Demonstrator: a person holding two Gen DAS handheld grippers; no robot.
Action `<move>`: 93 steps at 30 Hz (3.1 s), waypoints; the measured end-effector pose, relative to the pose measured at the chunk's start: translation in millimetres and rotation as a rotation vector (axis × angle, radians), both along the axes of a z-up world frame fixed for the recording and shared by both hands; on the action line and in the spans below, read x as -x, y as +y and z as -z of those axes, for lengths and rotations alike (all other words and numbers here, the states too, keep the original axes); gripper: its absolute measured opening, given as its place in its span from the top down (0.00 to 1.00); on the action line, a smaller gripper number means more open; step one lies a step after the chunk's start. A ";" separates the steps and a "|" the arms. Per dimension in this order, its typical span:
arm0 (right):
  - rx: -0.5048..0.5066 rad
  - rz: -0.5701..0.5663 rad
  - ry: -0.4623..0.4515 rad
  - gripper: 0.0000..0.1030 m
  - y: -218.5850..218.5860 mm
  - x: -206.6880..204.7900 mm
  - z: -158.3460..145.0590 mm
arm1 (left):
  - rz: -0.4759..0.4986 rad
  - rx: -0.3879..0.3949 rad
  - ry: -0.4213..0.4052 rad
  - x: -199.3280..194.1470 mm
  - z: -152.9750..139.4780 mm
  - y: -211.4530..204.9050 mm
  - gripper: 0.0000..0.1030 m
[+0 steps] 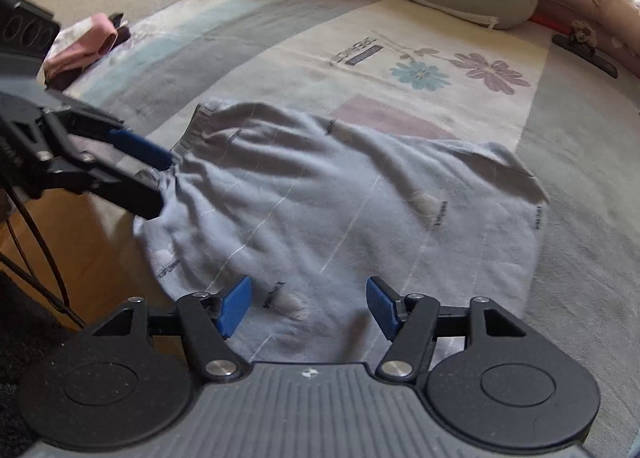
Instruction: Fold clothes
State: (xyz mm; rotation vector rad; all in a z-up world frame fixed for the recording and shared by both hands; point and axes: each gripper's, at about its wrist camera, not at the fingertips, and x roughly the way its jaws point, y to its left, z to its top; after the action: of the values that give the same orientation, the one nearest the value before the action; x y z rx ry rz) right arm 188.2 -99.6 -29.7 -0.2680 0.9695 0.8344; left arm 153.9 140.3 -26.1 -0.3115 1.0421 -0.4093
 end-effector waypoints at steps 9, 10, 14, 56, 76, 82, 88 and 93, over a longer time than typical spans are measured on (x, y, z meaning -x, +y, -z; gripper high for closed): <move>-0.090 0.094 0.044 0.31 -30.1 -14.1 -4.0 | -0.127 -0.046 -0.032 -2.7 -11.2 13.7 0.08; -0.096 0.111 0.046 0.30 -33.3 -16.2 -4.9 | -0.154 -0.050 -0.041 -3.9 -13.8 19.9 0.08; -0.146 0.194 0.075 0.27 -51.1 -27.1 -6.3 | -0.279 0.003 0.004 -5.8 -3.9 50.7 0.08; -0.306 0.503 0.131 0.15 -70.5 -5.4 -19.3 | -0.139 0.511 0.211 -76.3 62.1 82.7 0.02; -0.602 0.352 0.612 0.00 -121.0 -142.8 56.6 | -0.319 0.556 0.189 -41.5 64.7 80.7 0.01; -0.616 0.306 0.668 0.00 -120.2 -135.5 58.8 | -0.302 0.565 0.202 -44.8 65.9 81.8 0.01; -0.599 0.238 0.676 0.00 -116.9 -116.7 58.1 | -0.262 0.549 0.202 -54.5 64.2 80.6 0.01; -0.599 0.216 0.639 0.00 -99.6 -134.7 56.6 | -0.243 0.536 0.224 -59.0 61.8 79.9 0.01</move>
State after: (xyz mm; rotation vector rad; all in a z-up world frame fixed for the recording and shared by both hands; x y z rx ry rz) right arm 322.9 -199.2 -86.3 0.6457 1.2524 0.9886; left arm 212.9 220.3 -87.9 -0.9712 1.0842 -0.4355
